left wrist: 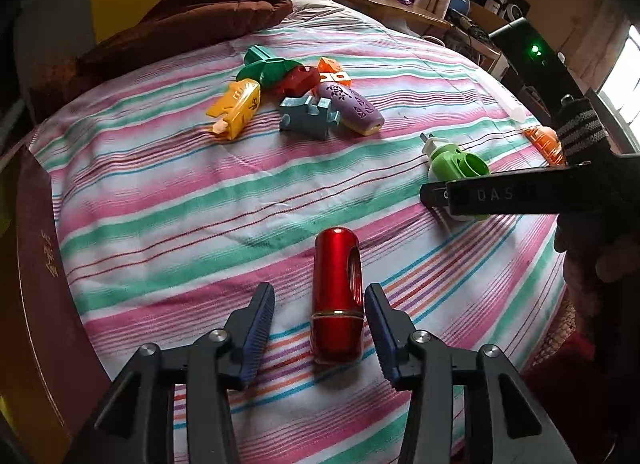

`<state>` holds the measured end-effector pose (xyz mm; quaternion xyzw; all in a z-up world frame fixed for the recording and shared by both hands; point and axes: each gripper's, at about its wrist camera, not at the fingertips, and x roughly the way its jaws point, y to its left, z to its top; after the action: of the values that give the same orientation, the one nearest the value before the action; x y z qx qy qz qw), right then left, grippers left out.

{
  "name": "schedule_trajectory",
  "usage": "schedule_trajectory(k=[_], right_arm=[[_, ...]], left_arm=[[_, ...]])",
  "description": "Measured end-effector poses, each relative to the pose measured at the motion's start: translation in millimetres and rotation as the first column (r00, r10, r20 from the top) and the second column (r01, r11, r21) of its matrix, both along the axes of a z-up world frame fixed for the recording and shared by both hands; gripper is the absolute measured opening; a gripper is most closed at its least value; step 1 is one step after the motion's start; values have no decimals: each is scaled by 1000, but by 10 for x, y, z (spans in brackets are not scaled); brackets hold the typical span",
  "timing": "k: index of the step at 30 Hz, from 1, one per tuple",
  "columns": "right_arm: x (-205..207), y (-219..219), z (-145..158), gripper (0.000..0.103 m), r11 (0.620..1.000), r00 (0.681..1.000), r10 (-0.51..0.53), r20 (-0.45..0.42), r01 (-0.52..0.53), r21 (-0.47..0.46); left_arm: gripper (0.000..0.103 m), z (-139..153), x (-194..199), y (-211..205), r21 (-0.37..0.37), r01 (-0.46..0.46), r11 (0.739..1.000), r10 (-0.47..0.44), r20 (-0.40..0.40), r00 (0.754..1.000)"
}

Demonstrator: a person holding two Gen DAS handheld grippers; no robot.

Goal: Organize rigid objects
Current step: 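Grasp the red tube with the left tool while the right tool grasps the green toy, then carry the red tube into the gold tray and open the left tool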

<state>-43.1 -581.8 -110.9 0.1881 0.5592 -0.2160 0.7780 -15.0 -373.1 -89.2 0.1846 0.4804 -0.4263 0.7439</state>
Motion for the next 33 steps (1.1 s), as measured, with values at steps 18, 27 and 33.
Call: schedule_trajectory(k=[18,27,33], right_arm=[[70,260,-43,53,994,998,56,-3,-56,-89],[55,342,-13,53,989,997,73,-7,-74,-126],[65,386,0,53,986,996,84,-13,-85,-144]], left_arm=[[26,695,-13,765,-182,-127,975,149,116,982],[26,967,377,1965,-244,-375,894,420,166,892],[26,742,728,2775,-166,-579,798,602,175,779]])
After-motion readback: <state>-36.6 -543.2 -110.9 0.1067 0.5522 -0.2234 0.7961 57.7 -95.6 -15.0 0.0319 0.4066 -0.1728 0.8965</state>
